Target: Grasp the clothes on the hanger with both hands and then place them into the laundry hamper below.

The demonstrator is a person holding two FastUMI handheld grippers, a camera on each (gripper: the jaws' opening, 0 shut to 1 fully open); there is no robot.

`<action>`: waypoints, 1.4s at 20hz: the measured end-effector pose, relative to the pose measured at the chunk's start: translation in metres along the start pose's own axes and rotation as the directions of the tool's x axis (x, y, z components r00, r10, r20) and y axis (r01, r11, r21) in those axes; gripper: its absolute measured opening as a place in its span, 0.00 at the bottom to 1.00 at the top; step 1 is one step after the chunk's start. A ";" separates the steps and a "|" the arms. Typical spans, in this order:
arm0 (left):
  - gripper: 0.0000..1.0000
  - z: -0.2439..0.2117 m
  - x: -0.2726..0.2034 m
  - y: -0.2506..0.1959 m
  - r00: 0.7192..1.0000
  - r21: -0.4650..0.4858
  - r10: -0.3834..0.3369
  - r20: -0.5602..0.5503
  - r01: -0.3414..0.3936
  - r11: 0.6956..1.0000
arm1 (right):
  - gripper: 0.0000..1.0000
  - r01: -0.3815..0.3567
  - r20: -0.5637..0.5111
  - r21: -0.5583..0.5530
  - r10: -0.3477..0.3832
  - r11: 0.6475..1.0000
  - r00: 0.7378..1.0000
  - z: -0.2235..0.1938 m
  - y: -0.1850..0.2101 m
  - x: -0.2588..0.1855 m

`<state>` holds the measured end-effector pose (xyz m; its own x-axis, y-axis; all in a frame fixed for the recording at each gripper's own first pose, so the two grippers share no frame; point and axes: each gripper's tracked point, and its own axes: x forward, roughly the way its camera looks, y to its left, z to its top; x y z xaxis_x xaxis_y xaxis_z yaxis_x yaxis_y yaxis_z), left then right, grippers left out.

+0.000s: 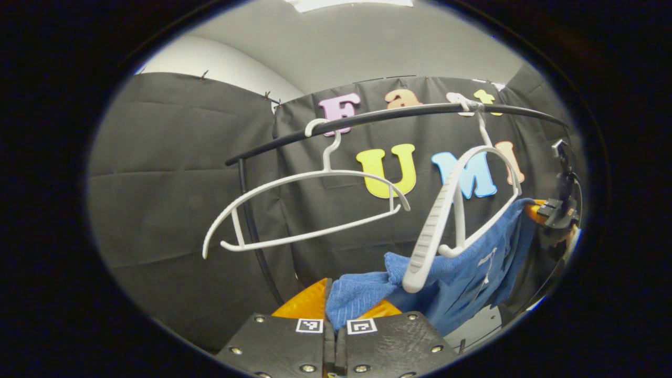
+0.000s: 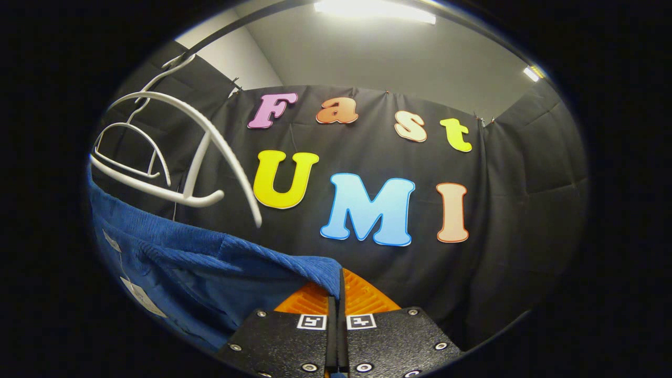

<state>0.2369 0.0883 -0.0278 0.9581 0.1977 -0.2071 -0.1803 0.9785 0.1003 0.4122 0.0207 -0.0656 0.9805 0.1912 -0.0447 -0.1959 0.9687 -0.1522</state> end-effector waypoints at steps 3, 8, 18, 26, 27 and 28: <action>0.00 -0.024 -0.017 0.005 1.000 -0.017 0.003 -0.030 -0.004 1.000 | 0.00 -0.009 -0.017 -0.017 0.008 1.000 1.000 -0.012 0.007 -0.025; 0.02 -0.052 -0.028 0.000 0.997 -0.051 0.015 -0.077 -0.019 0.999 | 0.00 -0.042 -0.071 -0.006 0.042 0.999 0.997 -0.040 0.015 -0.038; 0.00 -0.014 -0.092 -0.021 0.999 -0.017 -0.041 0.006 0.041 0.999 | 0.00 -0.067 -0.039 0.067 0.070 0.995 0.997 -0.010 0.013 -0.114; 0.00 0.020 -0.116 -0.049 0.982 -0.039 -0.171 0.078 0.174 0.984 | 0.00 -0.069 0.018 0.079 0.068 0.994 0.998 0.043 0.028 -0.172; 0.02 0.023 -0.125 -0.052 0.979 -0.038 -0.188 0.084 0.191 0.981 | 0.00 -0.077 0.026 0.084 0.075 0.993 0.997 0.049 0.034 -0.184; 0.00 0.024 -0.136 -0.055 0.975 -0.038 -0.206 0.088 0.210 0.977 | 0.00 -0.086 0.030 0.091 0.083 0.992 0.996 0.053 0.041 -0.196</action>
<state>0.1214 0.0062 0.0179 0.9905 -0.0140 -0.1370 0.0165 0.9997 0.0173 0.2131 0.0311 -0.0102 0.9608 0.2759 -0.0277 -0.2771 0.9591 -0.0576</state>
